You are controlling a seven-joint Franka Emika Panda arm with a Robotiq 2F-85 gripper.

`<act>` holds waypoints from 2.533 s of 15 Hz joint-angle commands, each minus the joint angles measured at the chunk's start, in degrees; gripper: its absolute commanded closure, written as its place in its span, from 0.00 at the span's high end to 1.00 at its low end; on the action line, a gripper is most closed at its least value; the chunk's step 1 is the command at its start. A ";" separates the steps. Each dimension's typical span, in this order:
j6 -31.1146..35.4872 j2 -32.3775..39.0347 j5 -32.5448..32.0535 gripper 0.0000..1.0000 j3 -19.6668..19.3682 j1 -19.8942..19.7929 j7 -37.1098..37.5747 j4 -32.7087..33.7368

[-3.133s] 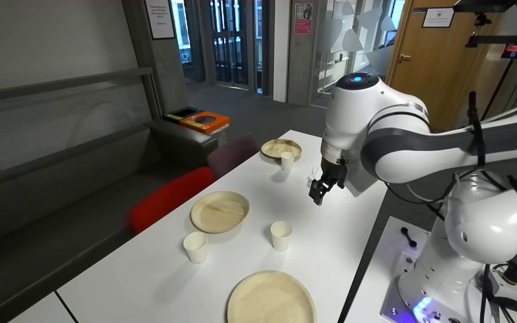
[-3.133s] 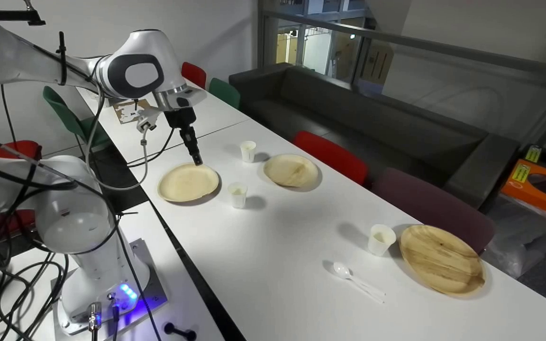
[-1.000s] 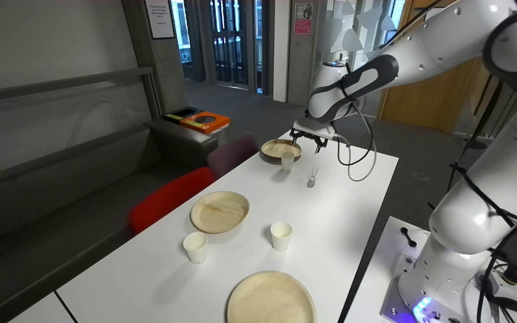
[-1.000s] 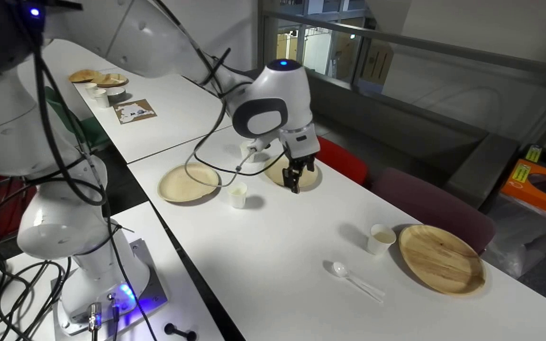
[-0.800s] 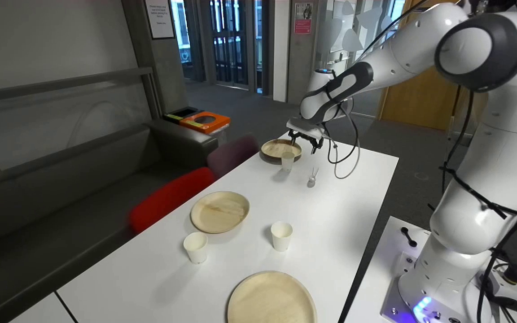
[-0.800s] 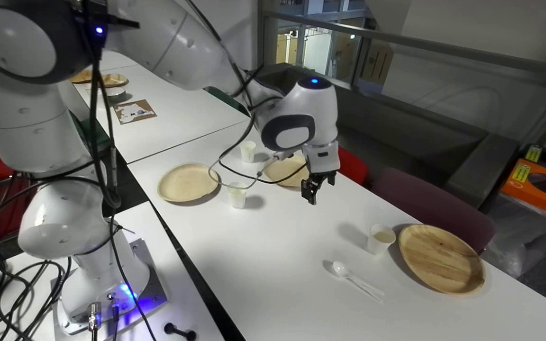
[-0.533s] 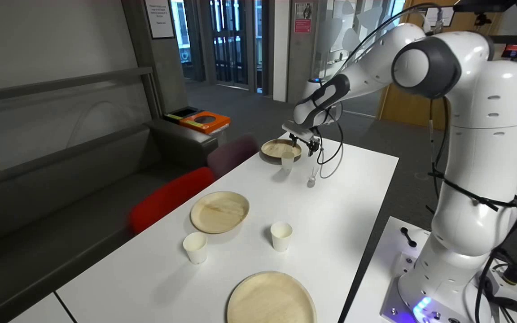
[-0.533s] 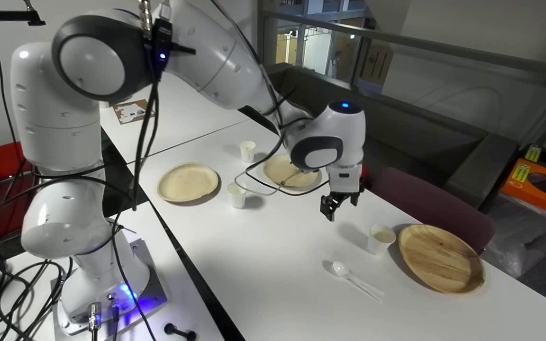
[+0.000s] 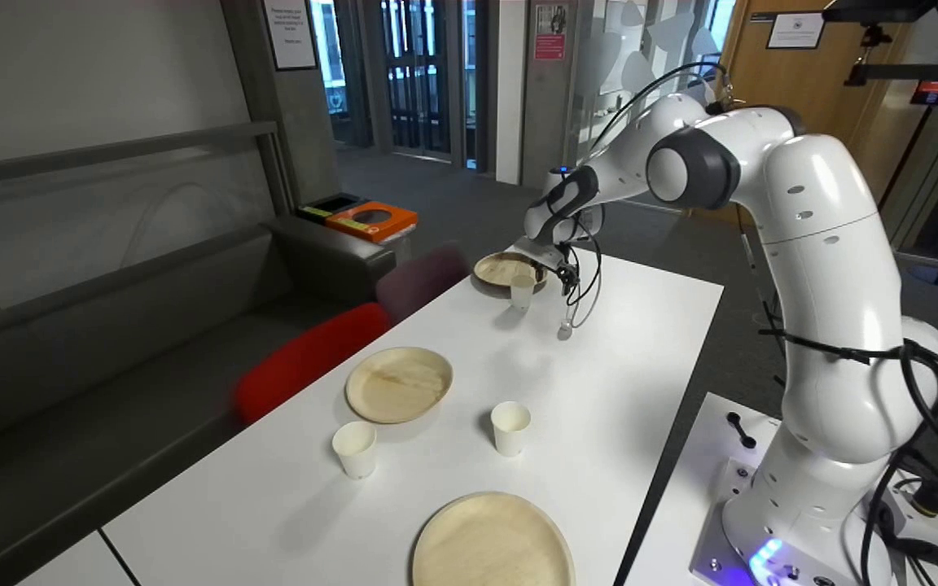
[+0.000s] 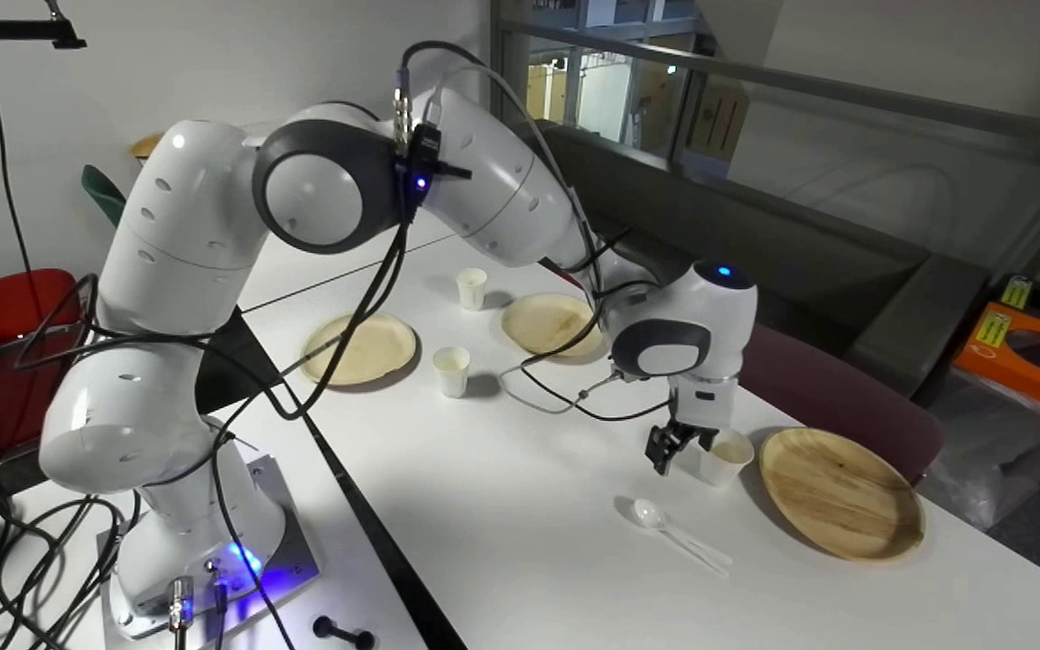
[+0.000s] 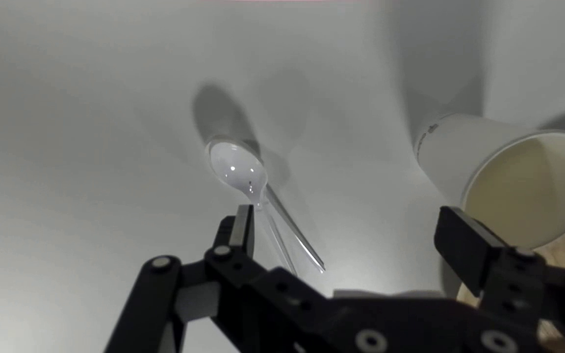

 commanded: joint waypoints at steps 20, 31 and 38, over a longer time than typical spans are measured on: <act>-5.77 6.16 3.95 1.00 -3.14 -4.33 -20.88 6.91; -5.90 10.01 2.85 1.00 -4.45 -1.02 -20.25 6.53; -6.19 12.67 2.52 0.74 -5.19 -0.89 -20.30 7.82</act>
